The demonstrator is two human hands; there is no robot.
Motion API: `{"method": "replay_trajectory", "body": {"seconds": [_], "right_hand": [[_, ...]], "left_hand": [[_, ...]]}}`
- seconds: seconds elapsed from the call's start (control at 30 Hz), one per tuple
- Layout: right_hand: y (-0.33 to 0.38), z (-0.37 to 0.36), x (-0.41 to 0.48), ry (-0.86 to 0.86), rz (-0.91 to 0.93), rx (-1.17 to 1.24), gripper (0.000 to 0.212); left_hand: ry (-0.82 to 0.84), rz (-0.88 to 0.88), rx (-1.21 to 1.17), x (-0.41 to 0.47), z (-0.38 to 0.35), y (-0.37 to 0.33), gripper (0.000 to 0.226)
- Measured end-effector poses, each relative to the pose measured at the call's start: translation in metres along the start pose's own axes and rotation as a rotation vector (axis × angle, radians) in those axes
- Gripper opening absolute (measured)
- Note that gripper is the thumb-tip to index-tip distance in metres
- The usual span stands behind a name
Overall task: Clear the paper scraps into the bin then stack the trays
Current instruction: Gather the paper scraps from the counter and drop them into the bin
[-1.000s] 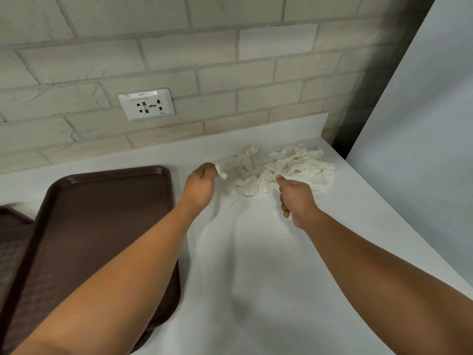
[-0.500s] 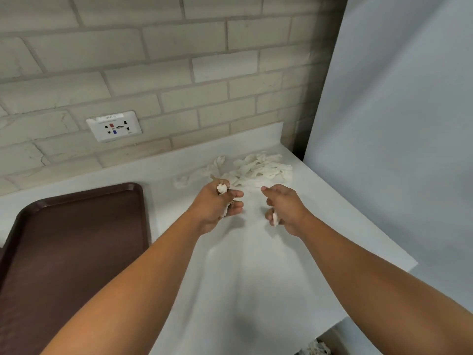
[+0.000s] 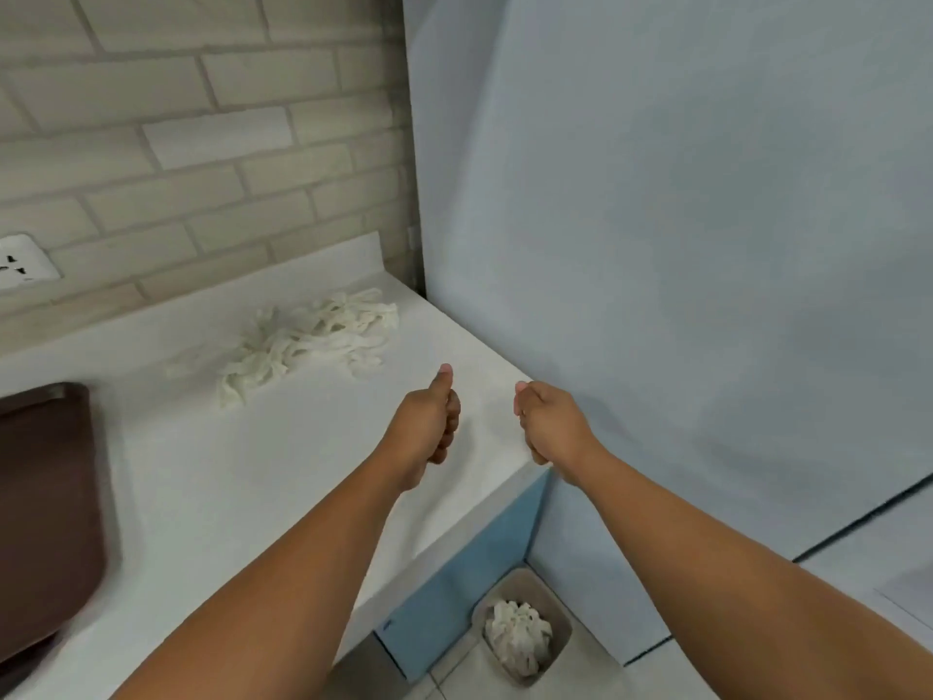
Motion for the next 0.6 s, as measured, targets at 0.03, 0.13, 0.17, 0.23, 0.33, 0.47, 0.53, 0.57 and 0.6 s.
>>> {"method": "replay_trajectory", "body": {"seconds": [0.03,0.13,0.17,0.23,0.33,0.47,0.53,0.57,0.6], "right_hand": [[-0.010,0.017,-0.005,-0.054,0.014,-0.008,0.043],[-0.046,0.057,-0.018,-0.147,0.019,-0.022,0.052],[-0.060,0.068,-0.021,-0.156,-0.005,-0.023,0.054],[-0.091,0.083,-0.024,-0.154,-0.069,-0.035,0.056],[-0.143,0.097,-0.026,-0.159,-0.164,-0.036,0.059],[-0.216,0.100,-0.020,-0.184,-0.290,-0.086,0.062],[-0.250,0.096,-0.010,-0.199,-0.350,-0.130,0.062],[-0.266,0.093,-0.004,-0.206,-0.369,-0.158,0.062],[-0.281,0.091,0.002,-0.211,-0.384,-0.184,0.062]], "left_hand": [[0.011,0.001,0.010,-0.008,-0.018,0.004,0.059],[0.105,0.006,0.019,-0.031,-0.066,0.022,0.055],[0.137,0.013,0.009,-0.039,-0.080,0.032,0.051],[0.188,0.015,-0.024,-0.051,-0.104,0.057,0.038],[0.253,0.005,0.073,-0.063,-0.130,0.107,0.026],[0.308,0.080,0.262,-0.073,-0.152,0.175,0.036],[0.313,0.132,0.399,-0.071,-0.157,0.208,0.051],[0.294,0.157,0.445,-0.070,-0.159,0.225,0.055],[0.270,0.179,0.463,-0.067,-0.161,0.243,0.058]]}}
Point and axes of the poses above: each hand's wrist, its own x-axis towards the middle knuckle, its own z-axis out of the back of the hand, y = z × x, the point moved 4 cm from there along x, towards the middle knuckle, and after that the axes turned 15 degrees about -z, right-handed, at the moved point
